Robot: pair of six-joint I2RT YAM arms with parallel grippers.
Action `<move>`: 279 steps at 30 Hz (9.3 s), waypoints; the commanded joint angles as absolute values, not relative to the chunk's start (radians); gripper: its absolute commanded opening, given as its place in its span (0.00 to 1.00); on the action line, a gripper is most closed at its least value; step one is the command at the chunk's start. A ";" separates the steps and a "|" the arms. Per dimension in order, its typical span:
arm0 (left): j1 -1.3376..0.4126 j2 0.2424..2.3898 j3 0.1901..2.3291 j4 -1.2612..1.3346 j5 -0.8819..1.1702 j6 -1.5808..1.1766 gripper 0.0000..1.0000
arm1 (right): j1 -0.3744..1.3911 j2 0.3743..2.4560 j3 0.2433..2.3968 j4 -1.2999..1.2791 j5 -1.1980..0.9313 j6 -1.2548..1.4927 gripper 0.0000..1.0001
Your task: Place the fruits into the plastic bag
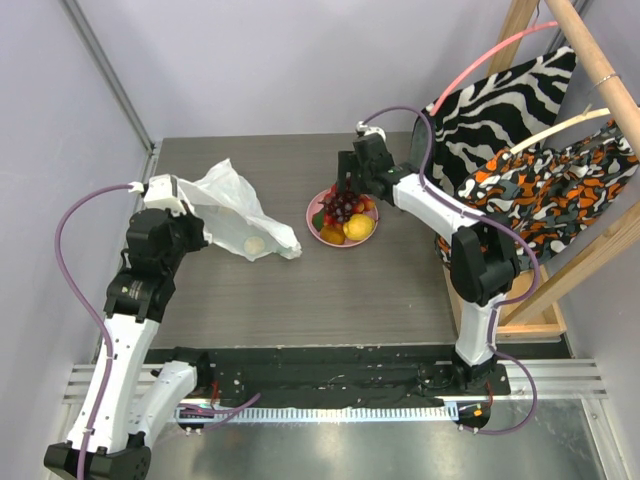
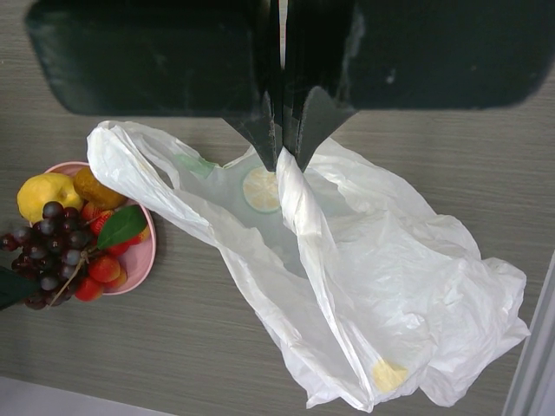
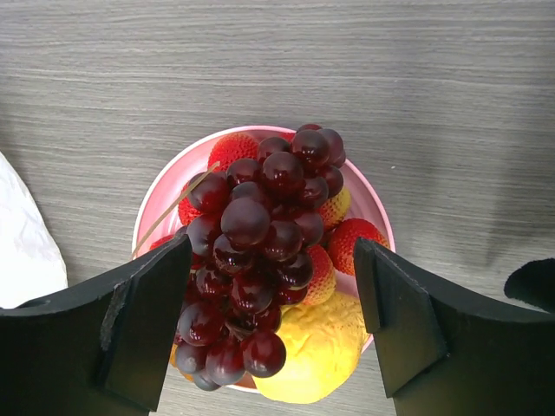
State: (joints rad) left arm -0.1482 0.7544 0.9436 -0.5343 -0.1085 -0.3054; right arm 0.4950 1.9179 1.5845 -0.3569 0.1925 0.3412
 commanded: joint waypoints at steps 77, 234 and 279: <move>-0.144 0.726 0.920 -0.483 -0.098 -0.291 0.00 | 0.494 1.838 1.523 -0.255 0.107 0.437 0.03; -0.144 0.580 0.951 -0.242 0.287 -0.661 0.00 | 0.905 1.945 1.520 -0.069 0.043 0.453 0.36; -0.150 0.572 0.894 -0.371 -0.086 -0.364 0.00 | 0.836 1.540 1.364 0.210 -0.343 0.471 0.95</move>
